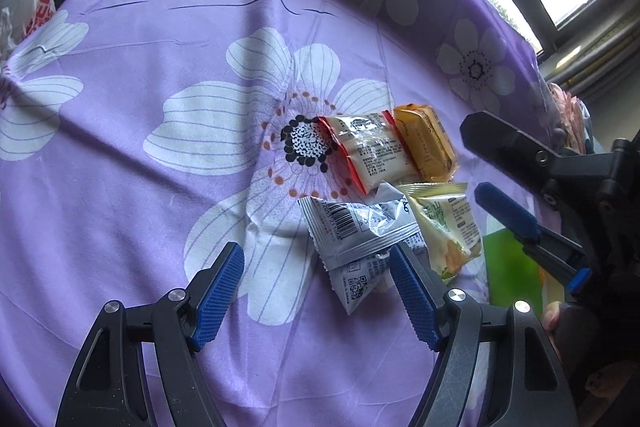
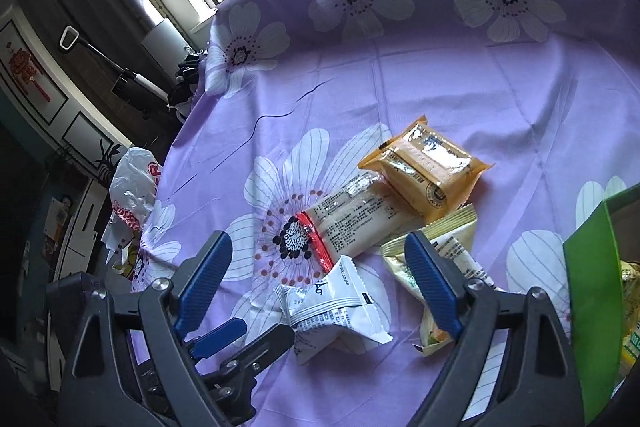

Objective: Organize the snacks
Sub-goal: 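Close the right tool on the white-and-blue packet and lift it, then carry the white-and-blue packet into the green box and release it, then move the open right tool over the pale yellow-green packet, then close the right tool on the pale yellow-green packet and lift it, then carry the yellow-green packet into the green box and release it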

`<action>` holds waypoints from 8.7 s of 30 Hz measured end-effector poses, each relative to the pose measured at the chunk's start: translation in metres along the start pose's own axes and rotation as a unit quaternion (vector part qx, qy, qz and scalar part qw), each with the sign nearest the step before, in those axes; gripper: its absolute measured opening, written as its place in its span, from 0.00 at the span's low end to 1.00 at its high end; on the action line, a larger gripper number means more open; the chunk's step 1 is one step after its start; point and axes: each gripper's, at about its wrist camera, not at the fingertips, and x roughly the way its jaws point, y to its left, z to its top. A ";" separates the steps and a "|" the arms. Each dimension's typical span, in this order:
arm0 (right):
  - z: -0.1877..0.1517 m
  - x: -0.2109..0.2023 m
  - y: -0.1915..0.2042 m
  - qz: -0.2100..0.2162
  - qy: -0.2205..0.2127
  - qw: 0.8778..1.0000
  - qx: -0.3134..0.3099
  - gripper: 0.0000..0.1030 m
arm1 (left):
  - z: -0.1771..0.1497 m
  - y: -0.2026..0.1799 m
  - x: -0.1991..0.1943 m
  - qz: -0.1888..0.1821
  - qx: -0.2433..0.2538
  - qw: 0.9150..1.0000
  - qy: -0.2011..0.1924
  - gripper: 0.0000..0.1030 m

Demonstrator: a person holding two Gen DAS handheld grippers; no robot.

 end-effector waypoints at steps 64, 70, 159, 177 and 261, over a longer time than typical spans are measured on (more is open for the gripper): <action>-0.015 -0.145 -0.095 -0.032 -0.145 0.981 0.125 0.49 | -0.030 -0.219 -0.010 -0.133 0.298 0.944 -0.047 0.45; -0.024 -0.167 -0.128 -0.053 -0.161 0.969 0.181 0.49 | -0.044 -0.256 0.007 -0.149 0.328 0.933 -0.014 0.45; -0.021 0.024 -0.031 -0.201 0.060 0.975 -0.069 0.80 | 0.013 0.005 -0.024 0.114 0.057 0.991 -0.047 0.79; -0.059 0.019 -0.010 -0.072 0.115 0.991 -0.020 0.36 | 0.014 0.009 -0.022 0.120 0.049 0.991 -0.039 0.79; -0.035 -0.141 -0.079 0.035 -0.135 0.984 0.112 0.34 | -0.058 -0.211 -0.040 -0.108 0.361 0.920 -0.111 0.41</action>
